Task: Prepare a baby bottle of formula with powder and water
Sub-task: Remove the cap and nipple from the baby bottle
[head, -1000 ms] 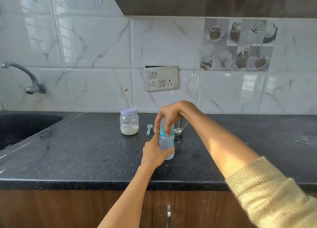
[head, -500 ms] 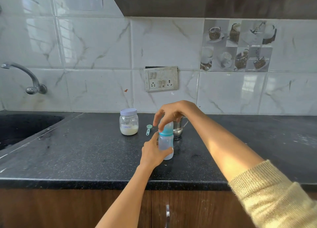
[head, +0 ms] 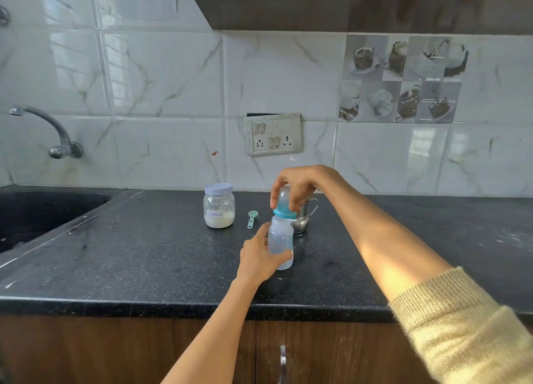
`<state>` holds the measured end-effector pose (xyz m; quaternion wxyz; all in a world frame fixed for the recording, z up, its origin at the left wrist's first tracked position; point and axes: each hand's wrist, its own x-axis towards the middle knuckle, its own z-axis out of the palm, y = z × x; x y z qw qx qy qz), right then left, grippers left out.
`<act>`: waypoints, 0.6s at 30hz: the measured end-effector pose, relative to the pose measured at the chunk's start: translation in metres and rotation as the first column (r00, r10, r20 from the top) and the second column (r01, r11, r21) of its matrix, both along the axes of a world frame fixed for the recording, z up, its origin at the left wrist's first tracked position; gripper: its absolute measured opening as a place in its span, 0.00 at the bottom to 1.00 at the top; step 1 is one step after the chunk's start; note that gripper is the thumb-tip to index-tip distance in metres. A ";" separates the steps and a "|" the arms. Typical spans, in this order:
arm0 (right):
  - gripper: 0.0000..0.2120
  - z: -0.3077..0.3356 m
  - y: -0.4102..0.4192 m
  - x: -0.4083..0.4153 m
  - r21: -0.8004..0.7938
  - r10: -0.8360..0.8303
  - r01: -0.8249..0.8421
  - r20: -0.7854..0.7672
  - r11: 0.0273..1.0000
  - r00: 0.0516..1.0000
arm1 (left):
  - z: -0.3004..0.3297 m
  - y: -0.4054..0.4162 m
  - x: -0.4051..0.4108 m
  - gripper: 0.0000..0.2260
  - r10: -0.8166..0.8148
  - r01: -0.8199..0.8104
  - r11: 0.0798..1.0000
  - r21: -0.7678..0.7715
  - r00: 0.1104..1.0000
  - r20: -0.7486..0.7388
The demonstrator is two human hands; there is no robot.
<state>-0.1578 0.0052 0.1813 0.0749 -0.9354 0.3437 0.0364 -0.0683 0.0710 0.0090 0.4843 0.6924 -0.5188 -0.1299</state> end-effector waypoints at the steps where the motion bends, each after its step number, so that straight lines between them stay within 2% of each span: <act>1: 0.19 0.002 0.000 -0.001 -0.010 0.003 -0.003 0.009 1.000 1.000 | 0.000 0.000 0.000 0.35 -0.008 0.008 1.000 0.007 1.000 -0.004; 7: 0.19 0.001 -0.005 -0.018 0.053 -0.060 0.057 0.070 0.997 0.996 | 0.001 0.005 -0.002 0.35 -0.041 0.042 0.998 0.038 0.999 -0.031; 11: 0.22 -0.008 -0.013 -0.044 0.121 -0.186 0.170 0.143 0.978 0.972 | -0.001 0.008 -0.006 0.28 -0.040 0.043 0.998 0.040 0.996 -0.075; 15: 0.26 -0.034 -0.026 -0.067 0.150 -0.326 0.314 0.058 0.937 0.944 | -0.001 0.006 -0.008 0.28 -0.021 0.025 0.998 0.055 0.998 -0.061; 18: 0.25 -0.059 -0.036 -0.078 0.173 -0.364 0.365 -0.034 0.915 0.931 | -0.003 0.001 -0.004 0.28 -0.015 0.018 0.998 0.062 0.998 -0.058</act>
